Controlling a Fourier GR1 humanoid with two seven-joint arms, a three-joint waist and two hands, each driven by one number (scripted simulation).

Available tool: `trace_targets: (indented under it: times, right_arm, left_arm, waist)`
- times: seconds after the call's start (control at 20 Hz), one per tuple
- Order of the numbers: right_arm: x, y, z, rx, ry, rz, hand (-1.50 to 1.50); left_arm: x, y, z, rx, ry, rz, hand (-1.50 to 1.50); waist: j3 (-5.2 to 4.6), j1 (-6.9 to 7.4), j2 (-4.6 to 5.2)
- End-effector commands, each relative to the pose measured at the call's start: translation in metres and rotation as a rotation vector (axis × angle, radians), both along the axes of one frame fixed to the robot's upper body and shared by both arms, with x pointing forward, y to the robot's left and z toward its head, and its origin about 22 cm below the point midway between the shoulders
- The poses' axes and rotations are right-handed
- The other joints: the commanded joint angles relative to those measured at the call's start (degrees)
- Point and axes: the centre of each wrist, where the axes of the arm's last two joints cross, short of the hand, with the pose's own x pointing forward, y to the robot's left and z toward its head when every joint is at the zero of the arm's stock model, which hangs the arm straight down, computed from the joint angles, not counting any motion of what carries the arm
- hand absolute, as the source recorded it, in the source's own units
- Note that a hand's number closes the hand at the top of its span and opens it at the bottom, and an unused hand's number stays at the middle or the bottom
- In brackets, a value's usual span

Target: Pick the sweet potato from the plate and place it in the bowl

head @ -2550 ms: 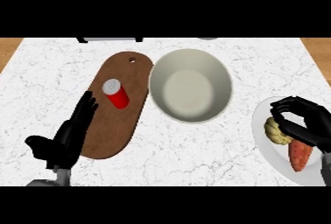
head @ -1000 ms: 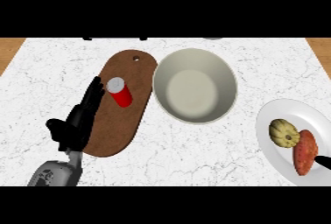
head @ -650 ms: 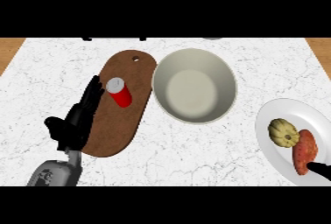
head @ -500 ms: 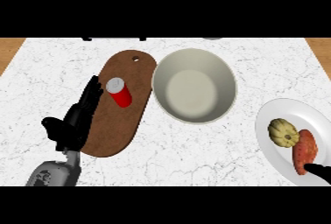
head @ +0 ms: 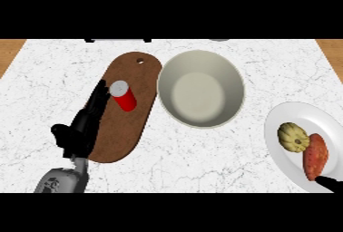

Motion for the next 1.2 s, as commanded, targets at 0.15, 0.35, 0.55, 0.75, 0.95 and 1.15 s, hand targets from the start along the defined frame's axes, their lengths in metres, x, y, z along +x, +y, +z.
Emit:
trace_targets:
  times: [0.15,0.35,0.55,0.75,0.95,1.15]
  right_arm:
    - [-0.007,0.008,-0.035,0.073,-0.058,-0.027,-1.5]
    - [0.006,0.008,-0.025,0.111,-0.031,-0.02,-1.5]
    - [-0.017,-0.005,-0.055,0.133,-0.041,-0.015,-1.5]
    - [0.004,0.006,-0.07,0.162,-0.039,-0.032,-1.5]
    - [0.013,0.008,-0.086,0.131,-0.045,-0.028,-1.5]
    - [0.033,0.007,-0.077,0.052,0.016,-0.042,-1.5]
  left_arm:
    - [0.008,0.006,-0.003,0.001,0.01,0.004,0.0]
    - [0.014,0.003,0.012,0.008,0.001,0.002,0.0]
    - [0.0,0.008,-0.013,-0.006,0.002,-0.007,0.0]
    - [0.008,0.002,-0.01,0.008,-0.003,-0.014,0.0]
    - [0.01,-0.012,0.016,-0.002,-0.01,0.004,0.0]
    - [-0.003,0.003,0.015,-0.006,0.003,-0.033,0.0]
  waist:
    - [0.0,0.01,0.04]
    - [0.0,0.12,0.05]
    - [0.01,-0.03,0.03]
    - [0.0,0.09,0.07]
    - [0.02,0.15,0.06]
    - [0.0,0.39,0.05]
